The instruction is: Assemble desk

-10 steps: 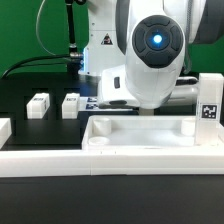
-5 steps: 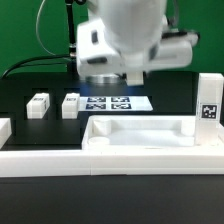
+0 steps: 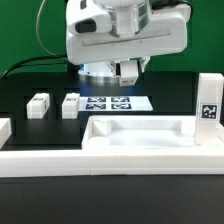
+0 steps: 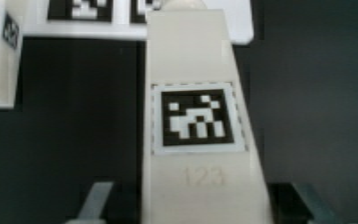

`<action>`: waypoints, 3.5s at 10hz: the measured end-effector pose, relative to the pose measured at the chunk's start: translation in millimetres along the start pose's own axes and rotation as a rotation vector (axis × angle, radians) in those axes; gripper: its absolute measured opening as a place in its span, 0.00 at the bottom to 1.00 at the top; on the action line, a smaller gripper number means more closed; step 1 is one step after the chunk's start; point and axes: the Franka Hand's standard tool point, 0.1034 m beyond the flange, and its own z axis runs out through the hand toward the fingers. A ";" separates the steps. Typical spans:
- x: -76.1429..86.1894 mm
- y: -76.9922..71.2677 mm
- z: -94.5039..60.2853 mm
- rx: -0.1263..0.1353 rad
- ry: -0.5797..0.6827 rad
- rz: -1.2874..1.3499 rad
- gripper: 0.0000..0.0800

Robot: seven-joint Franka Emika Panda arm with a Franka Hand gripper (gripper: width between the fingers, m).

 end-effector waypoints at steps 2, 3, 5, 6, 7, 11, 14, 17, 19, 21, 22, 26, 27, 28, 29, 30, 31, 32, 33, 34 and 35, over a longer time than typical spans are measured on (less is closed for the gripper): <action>34.3 1.1 -71.7 0.019 0.123 -0.015 0.36; 37.9 6.6 -79.9 0.040 0.150 -0.017 0.36; 49.6 15.3 -95.7 0.027 0.302 -0.013 0.36; 50.7 16.5 -95.7 0.017 0.376 -0.009 0.36; 52.1 18.6 -96.6 0.009 0.433 -0.004 0.36; 75.4 22.3 -126.2 -0.002 0.698 -0.015 0.36; 90.1 41.4 -145.6 -0.063 0.982 -0.008 0.36; 86.6 57.6 -141.7 -0.177 1.160 0.007 0.36; 87.9 52.6 -134.8 -0.162 1.129 0.001 0.36; 89.1 52.2 -129.0 -0.159 1.113 -0.001 0.36; 88.6 51.3 -124.4 -0.150 1.090 -0.006 0.36; 90.9 39.0 -112.7 -0.134 1.059 -0.021 0.36; 93.3 37.9 -111.3 -0.132 1.057 -0.019 0.36; 97.6 36.5 -110.7 -0.130 1.058 -0.017 0.36; 100.4 36.7 -108.8 -0.131 1.055 -0.017 0.36; 104.5 36.2 -105.2 -0.130 1.051 -0.015 0.36; 108.1 34.6 -101.9 -0.129 1.046 -0.014 0.36; 109.2 34.6 -98.6 -0.130 1.041 -0.014 0.36; 109.9 35.7 -96.6 -0.132 1.040 -0.013 0.36; 110.3 36.6 -94.3 -0.134 1.039 -0.012 0.36; 110.5 38.6 -91.7 -0.139 1.041 -0.010 0.36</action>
Offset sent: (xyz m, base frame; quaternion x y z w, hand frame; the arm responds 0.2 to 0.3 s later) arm 0.0273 -0.0267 0.0296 0.0373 0.1575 -0.0183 0.9866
